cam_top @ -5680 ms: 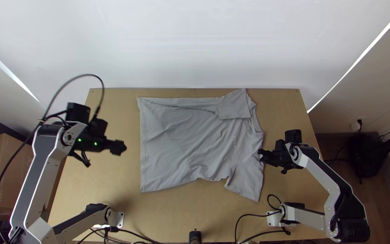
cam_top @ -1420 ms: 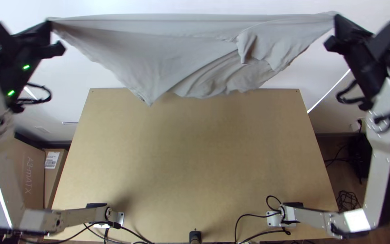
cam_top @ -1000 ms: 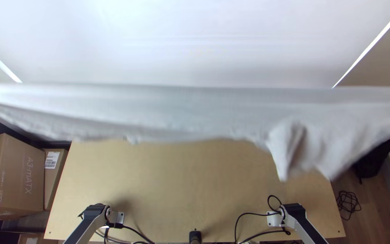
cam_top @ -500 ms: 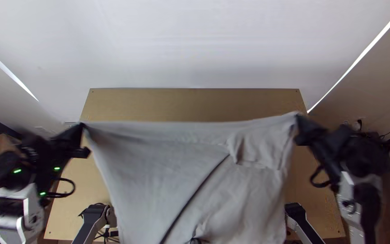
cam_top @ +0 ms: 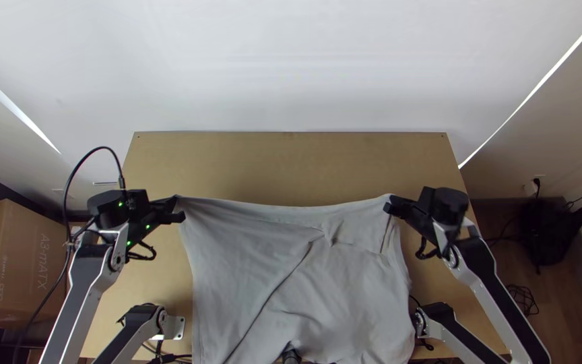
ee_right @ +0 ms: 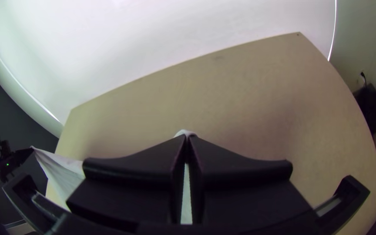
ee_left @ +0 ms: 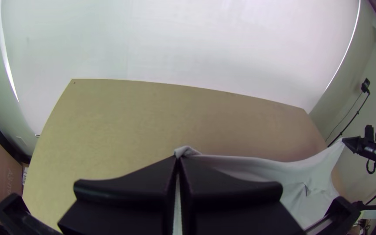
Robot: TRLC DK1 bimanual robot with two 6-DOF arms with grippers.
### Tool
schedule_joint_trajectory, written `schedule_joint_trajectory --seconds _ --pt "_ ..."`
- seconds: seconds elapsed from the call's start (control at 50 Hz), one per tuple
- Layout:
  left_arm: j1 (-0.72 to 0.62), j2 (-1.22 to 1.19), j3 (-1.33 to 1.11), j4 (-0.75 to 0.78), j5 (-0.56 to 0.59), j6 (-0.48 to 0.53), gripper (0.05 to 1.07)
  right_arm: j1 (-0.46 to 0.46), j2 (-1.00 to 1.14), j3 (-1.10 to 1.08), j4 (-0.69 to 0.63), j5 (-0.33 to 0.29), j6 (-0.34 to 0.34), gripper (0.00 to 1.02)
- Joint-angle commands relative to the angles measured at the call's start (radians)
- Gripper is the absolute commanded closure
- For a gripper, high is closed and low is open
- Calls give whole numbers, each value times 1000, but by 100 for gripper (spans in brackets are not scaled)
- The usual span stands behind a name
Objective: Fold the t-shirt
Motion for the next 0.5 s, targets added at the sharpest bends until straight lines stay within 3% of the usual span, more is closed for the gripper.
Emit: schedule_joint_trajectory --seconds 0.0,0.18,0.48 --pt "9 111 10 79 0 30 105 -8 137 62 50 14 -15 100" --pt "11 340 91 156 0 40 105 -29 348 148 132 22 -45 100" --pt "48 694 338 196 -3 43 105 -65 648 383 139 22 -96 100"
